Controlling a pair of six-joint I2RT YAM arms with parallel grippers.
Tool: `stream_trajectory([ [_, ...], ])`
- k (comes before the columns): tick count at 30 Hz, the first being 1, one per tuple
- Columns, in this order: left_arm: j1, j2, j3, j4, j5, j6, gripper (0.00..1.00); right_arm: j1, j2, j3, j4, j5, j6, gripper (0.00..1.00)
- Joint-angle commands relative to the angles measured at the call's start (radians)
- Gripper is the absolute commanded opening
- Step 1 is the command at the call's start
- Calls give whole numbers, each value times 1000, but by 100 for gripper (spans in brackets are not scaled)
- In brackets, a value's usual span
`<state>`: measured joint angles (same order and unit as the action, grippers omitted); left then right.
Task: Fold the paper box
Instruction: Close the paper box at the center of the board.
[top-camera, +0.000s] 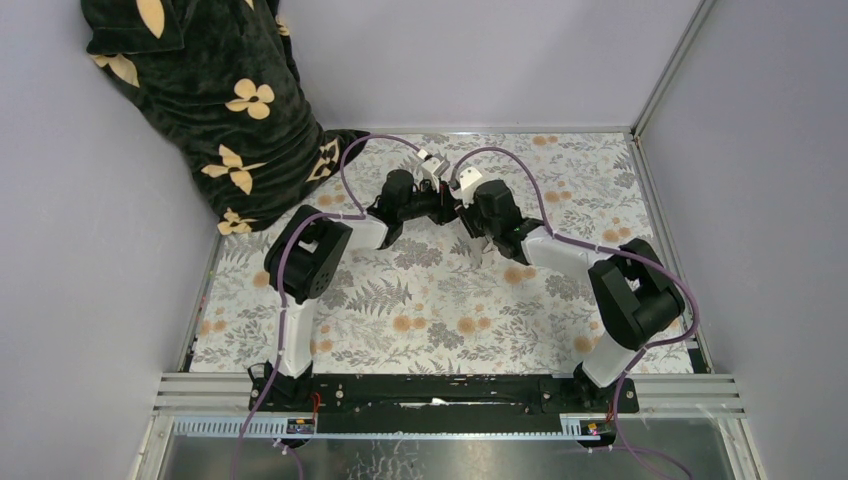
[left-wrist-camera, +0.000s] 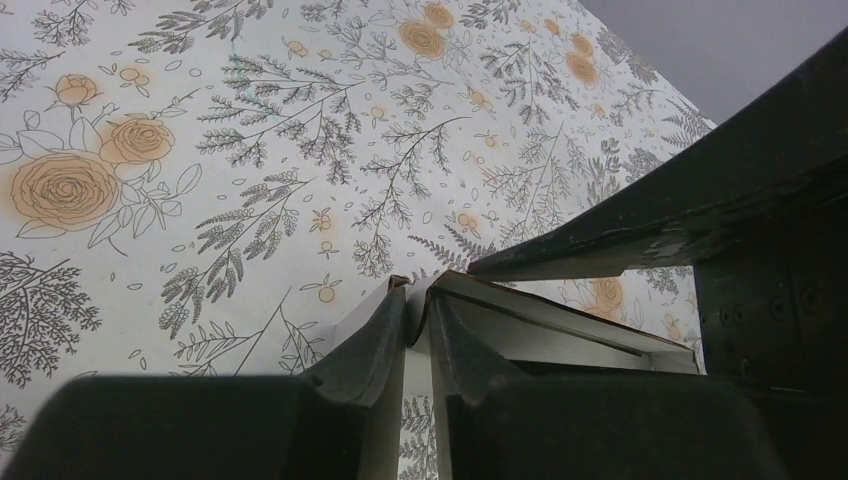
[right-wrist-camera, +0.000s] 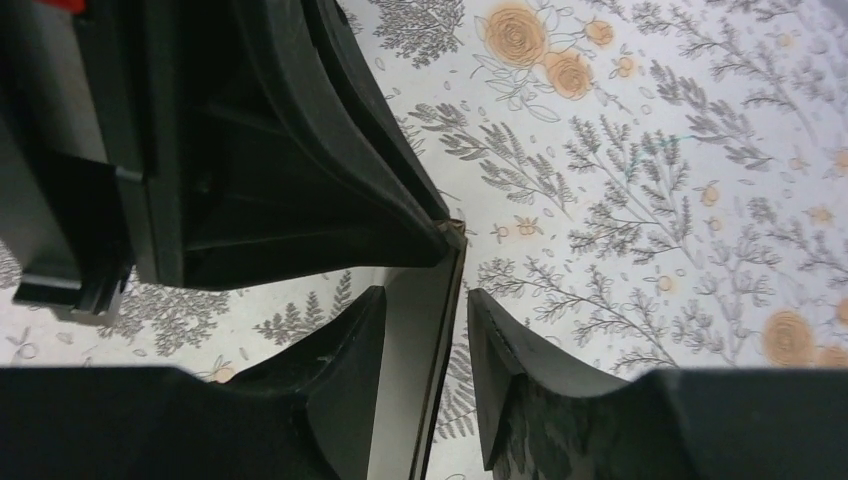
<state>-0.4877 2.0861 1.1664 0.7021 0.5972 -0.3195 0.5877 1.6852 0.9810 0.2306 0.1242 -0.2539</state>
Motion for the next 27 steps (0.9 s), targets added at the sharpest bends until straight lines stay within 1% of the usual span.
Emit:
stream_trajectory([
  [1, -12, 28, 9, 44, -2, 11, 19, -34, -73, -30, 56, -119, 93, 44],
  [3, -12, 28, 6, 47, -1, 10, 19, -51, -88, -40, 70, -158, 115, 44],
  [10, -12, 22, 15, 52, 5, 4, 21, -65, -100, -32, 78, -185, 147, 49],
  [18, -11, 27, 32, 53, 10, -7, 26, -65, -97, -33, 90, -209, 164, 50],
  [27, -9, 36, 62, 41, 24, -9, 26, -63, -51, 13, 0, -180, 133, 50],
])
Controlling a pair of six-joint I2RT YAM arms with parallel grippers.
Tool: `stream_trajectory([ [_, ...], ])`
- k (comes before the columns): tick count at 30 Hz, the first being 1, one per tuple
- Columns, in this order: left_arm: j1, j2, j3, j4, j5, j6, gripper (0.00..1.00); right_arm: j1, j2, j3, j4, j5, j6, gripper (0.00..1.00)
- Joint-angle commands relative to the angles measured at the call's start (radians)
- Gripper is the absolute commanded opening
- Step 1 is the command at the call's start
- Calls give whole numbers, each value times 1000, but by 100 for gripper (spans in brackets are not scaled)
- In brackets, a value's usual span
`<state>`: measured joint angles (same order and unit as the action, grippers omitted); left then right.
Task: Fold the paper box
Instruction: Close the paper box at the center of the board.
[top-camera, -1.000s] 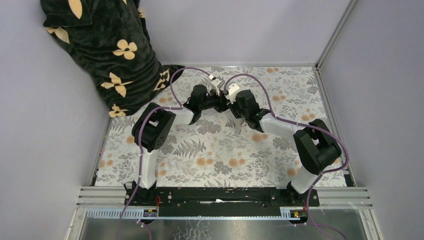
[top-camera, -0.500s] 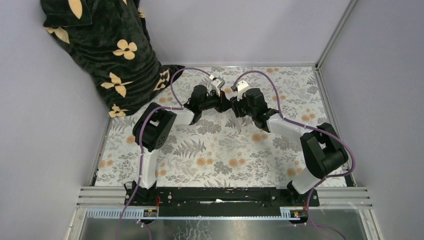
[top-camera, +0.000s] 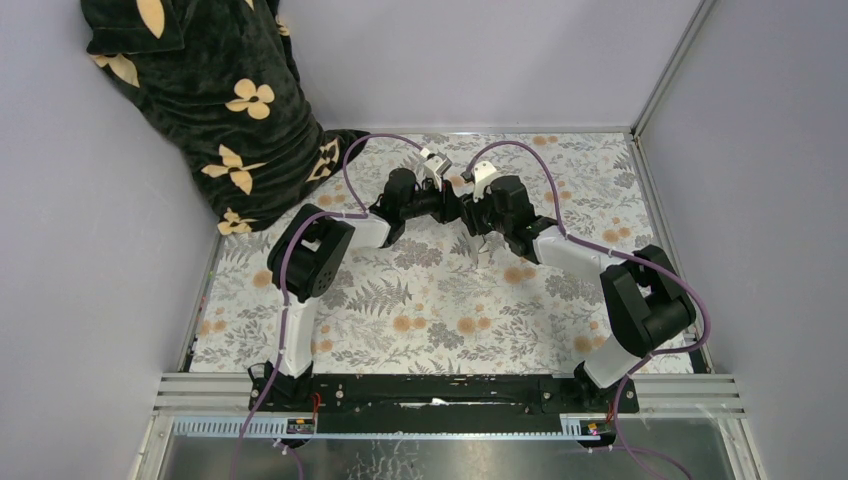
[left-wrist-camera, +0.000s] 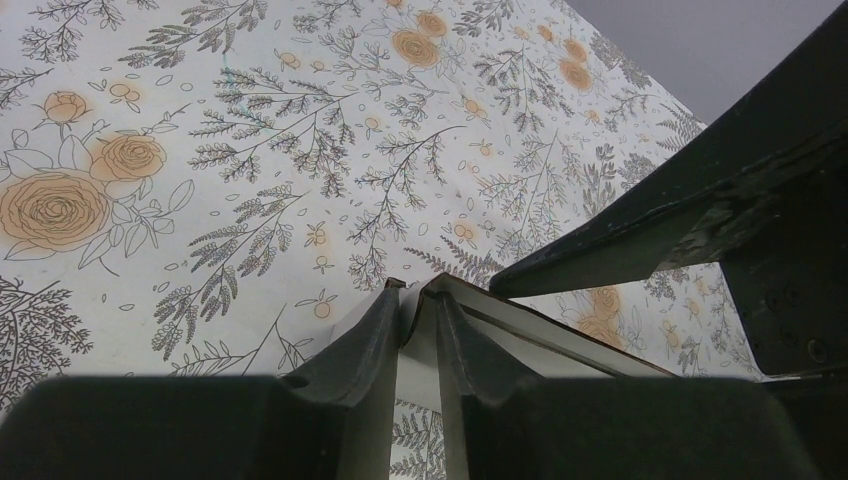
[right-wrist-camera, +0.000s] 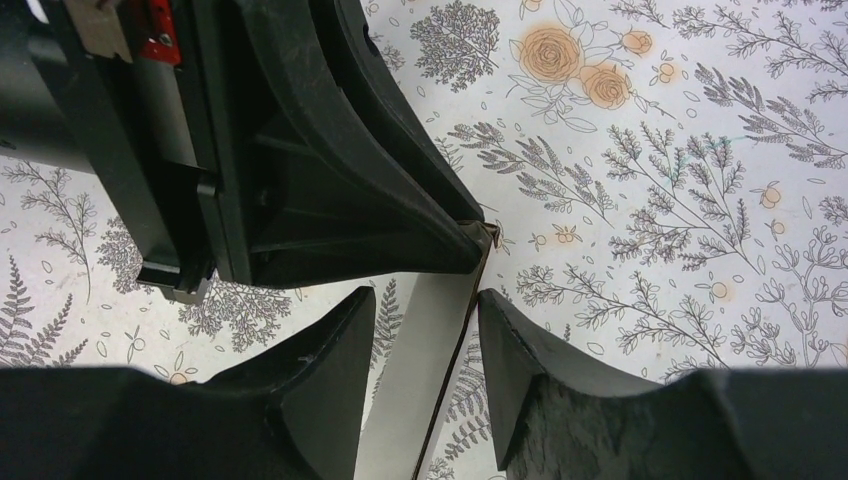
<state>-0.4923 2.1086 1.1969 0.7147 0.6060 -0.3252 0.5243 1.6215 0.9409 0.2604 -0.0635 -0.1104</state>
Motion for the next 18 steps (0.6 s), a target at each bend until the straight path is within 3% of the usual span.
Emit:
stream_trajectory([
  [1, -5, 15, 31, 28, 15, -3, 26, 0, 19, 58, -39, 16, -13, 50],
  [11, -5, 18, 30, 29, 17, -12, 26, 54, 85, 108, -90, 157, -33, 48],
  [18, -5, 15, 28, 28, 18, -17, 26, 82, 124, 142, -129, 232, -61, 37],
])
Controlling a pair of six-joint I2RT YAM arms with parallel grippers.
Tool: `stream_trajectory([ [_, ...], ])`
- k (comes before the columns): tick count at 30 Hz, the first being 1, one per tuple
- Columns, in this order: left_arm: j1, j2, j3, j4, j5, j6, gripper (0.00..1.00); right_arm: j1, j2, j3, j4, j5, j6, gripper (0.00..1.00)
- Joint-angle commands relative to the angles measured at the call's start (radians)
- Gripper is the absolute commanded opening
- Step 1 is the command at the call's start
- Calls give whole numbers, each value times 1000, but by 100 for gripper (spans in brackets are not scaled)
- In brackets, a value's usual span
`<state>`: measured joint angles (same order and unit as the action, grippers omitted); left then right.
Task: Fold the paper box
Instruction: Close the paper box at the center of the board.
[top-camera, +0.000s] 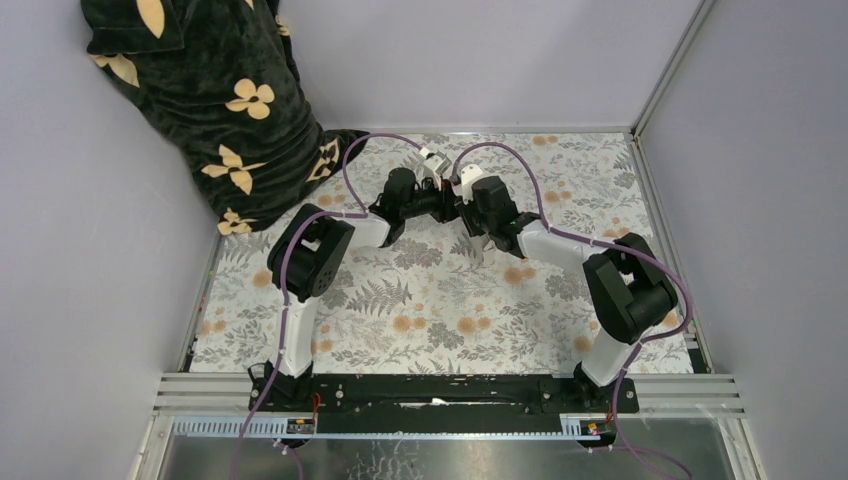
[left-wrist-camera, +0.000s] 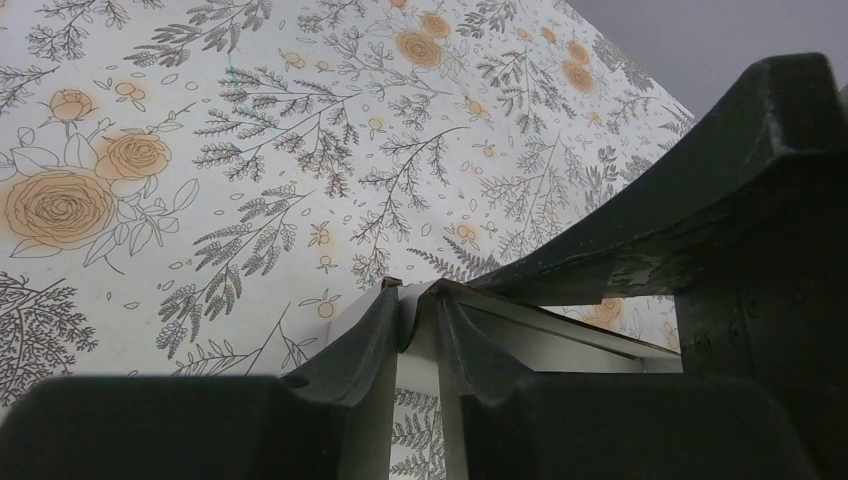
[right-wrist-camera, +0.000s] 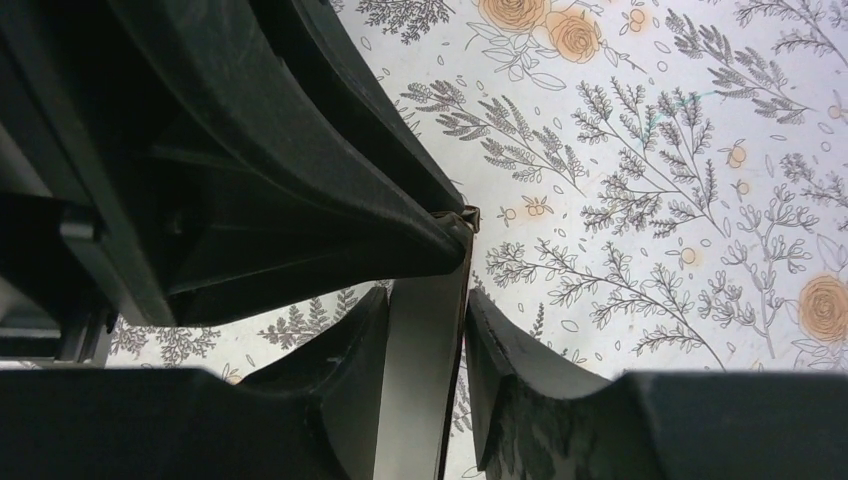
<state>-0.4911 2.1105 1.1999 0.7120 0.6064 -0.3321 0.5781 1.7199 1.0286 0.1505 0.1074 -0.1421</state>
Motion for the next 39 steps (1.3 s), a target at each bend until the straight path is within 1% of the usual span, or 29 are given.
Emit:
stream_trajectory([
  [1, -6, 13, 24, 32, 17, -10, 26, 32, 30, 56, -22, 72, -34, 34],
  [7, -6, 6, 22, 20, 16, -2, 27, 32, 32, 46, -21, 84, -42, 23],
  [17, 11, 4, 24, 41, 30, -37, 32, 24, 25, 14, -5, 64, -34, 19],
  [20, 17, 9, 30, 68, 50, -67, 38, 14, 19, 3, 8, 45, -28, 18],
  [22, 21, 14, 35, 86, 62, -87, 39, 5, 16, -3, 11, 27, -22, 18],
  [28, 34, 18, 40, 119, 72, -125, 39, -30, -7, -36, 43, -46, 2, 17],
  [35, 63, -1, 0, 156, 76, -141, 39, -35, -5, -42, 51, -87, 0, 17],
  [37, 67, -4, -5, 165, 80, -142, 37, -36, -7, -45, 55, -98, -2, 17],
  [39, 68, -7, -6, 164, 76, -136, 32, -35, -6, -43, 55, -104, -8, 17],
])
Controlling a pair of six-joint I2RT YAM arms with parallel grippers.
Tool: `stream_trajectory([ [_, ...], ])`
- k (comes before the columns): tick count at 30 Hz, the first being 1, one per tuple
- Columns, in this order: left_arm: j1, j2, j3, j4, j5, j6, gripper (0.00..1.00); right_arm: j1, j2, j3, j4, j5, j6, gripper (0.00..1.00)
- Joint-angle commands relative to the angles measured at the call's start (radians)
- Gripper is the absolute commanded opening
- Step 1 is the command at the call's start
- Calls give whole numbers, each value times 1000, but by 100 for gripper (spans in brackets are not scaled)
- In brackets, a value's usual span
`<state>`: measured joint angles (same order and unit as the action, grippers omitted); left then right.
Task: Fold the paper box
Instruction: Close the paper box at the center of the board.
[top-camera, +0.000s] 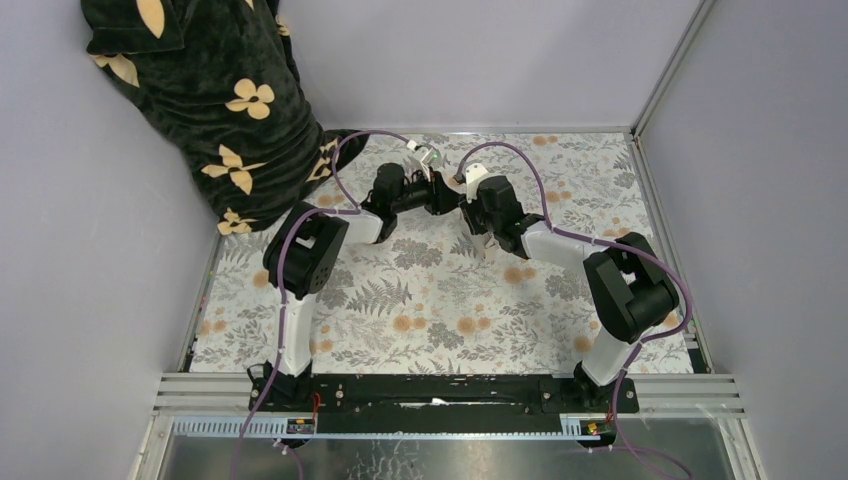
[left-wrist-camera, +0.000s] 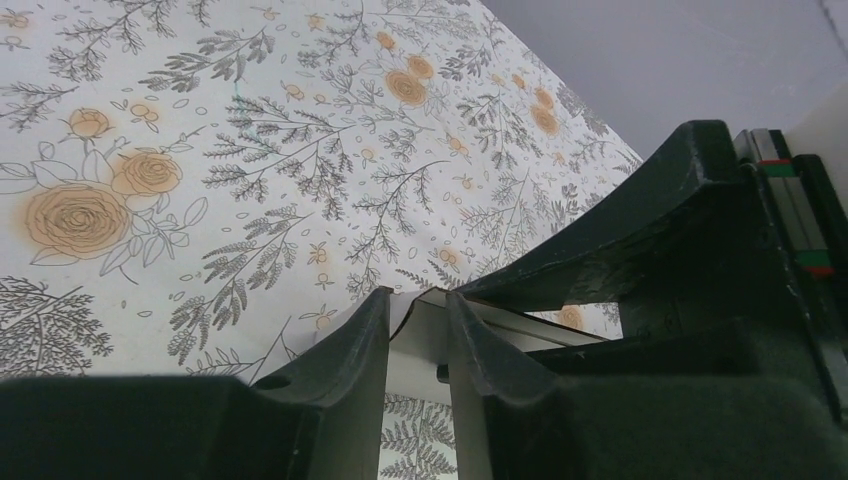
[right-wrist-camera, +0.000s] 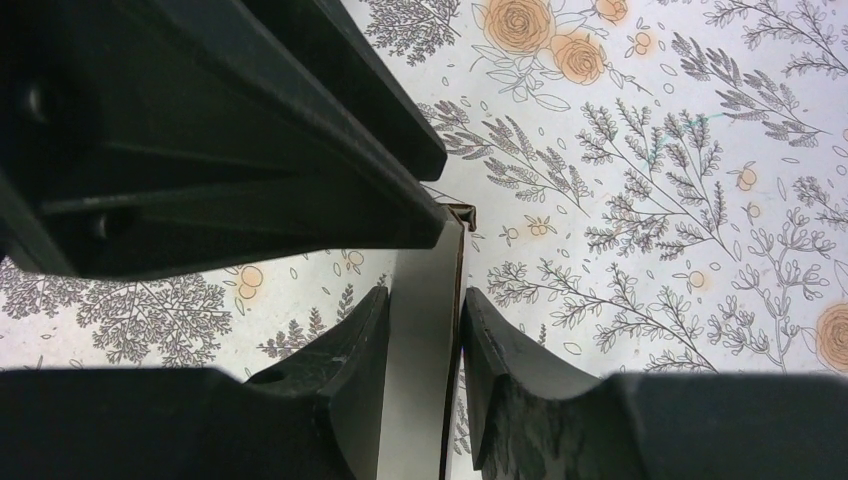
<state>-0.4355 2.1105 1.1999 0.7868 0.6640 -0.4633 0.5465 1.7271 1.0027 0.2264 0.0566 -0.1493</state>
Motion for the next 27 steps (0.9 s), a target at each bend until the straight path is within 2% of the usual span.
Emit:
stream_trajectory([
  [1, 12, -5, -5, 87, 15, -3, 30, -3, -11, -15, -23, -54, -3, 17],
  [15, 8, 12, -23, 123, 38, -12, 27, -2, 1, -1, -38, -54, -13, 17],
  [21, -1, 15, -4, 26, 3, 62, 23, -3, 0, 2, -41, -54, -16, 17],
  [27, -13, 4, 3, -25, -15, 115, 24, -3, 4, 11, -48, -66, -19, 17],
])
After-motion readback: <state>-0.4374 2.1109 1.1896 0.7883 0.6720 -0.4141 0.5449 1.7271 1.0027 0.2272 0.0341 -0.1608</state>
